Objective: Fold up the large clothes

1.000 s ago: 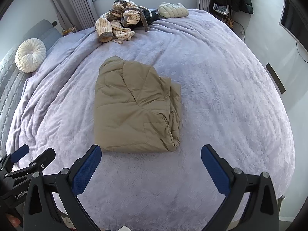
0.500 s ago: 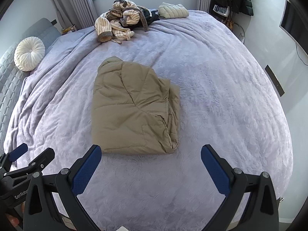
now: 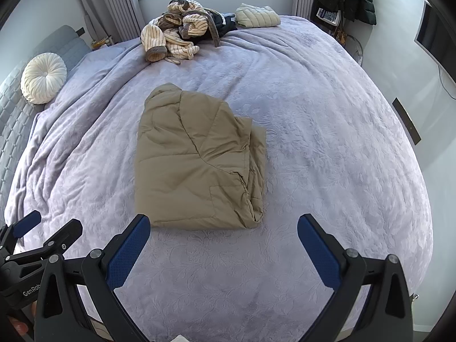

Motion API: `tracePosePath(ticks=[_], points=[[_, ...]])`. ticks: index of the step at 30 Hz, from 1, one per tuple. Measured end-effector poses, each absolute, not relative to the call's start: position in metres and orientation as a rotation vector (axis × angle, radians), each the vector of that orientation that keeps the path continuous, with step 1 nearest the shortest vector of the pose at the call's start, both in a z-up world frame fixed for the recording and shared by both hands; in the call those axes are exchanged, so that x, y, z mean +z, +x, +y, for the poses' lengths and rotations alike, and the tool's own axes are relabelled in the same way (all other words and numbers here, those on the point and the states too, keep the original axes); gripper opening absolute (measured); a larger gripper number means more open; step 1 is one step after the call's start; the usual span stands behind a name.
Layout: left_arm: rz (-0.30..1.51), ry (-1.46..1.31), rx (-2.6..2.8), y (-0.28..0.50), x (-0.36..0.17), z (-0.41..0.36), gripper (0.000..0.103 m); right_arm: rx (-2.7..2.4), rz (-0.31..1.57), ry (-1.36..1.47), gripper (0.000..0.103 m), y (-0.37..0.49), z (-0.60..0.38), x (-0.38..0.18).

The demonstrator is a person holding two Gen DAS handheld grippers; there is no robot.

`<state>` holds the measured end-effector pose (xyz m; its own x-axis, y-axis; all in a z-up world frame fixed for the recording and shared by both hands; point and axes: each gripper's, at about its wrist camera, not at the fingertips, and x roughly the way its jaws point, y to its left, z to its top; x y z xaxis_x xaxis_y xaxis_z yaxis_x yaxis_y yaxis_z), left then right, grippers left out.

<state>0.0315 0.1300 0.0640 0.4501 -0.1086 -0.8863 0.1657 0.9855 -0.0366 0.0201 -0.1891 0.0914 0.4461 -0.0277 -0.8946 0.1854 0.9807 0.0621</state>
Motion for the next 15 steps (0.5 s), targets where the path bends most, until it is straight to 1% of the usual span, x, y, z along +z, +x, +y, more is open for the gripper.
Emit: tracePosePath(ticks=[15], points=[[1.079, 0.073, -0.177, 0.045, 0.064, 0.131, 0.102, -0.134, 1.104, 0.155, 0.103, 0.021, -0.187, 0.091]])
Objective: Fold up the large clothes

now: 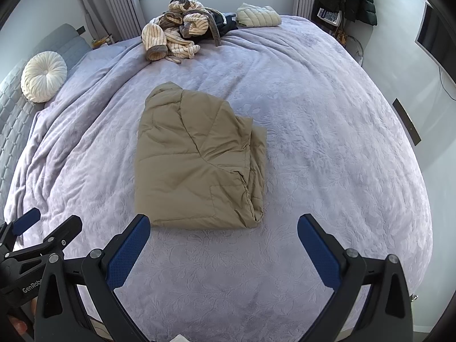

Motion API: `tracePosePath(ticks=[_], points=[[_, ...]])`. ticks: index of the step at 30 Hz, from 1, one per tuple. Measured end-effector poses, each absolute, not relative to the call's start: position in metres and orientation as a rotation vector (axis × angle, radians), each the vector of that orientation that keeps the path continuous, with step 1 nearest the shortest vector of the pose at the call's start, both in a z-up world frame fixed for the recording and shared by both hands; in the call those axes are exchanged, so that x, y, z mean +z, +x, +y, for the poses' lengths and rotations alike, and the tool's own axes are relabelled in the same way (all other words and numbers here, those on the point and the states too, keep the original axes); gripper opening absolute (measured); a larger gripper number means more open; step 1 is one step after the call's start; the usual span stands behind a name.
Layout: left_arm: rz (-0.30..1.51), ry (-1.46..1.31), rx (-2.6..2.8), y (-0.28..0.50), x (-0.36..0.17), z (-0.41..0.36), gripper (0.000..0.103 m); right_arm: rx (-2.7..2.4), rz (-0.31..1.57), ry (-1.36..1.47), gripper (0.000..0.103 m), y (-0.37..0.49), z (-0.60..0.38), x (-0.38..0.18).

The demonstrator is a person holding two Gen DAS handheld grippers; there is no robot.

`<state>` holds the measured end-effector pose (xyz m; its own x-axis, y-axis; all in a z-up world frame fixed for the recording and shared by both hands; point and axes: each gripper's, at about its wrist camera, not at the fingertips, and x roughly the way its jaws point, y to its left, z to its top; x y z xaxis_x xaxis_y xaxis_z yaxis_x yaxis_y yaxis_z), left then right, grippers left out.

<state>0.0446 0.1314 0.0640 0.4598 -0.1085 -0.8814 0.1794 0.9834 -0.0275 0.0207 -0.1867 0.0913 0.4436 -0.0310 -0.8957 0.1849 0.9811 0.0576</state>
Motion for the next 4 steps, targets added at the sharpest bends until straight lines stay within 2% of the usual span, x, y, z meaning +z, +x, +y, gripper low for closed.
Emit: tracePosePath(ticks=[4], points=[[1.078, 0.08, -0.188, 0.0473, 0.0638, 0.13, 0.102, -0.134, 1.107, 0.153, 0.103, 0.0216, -0.1905, 0.0905]])
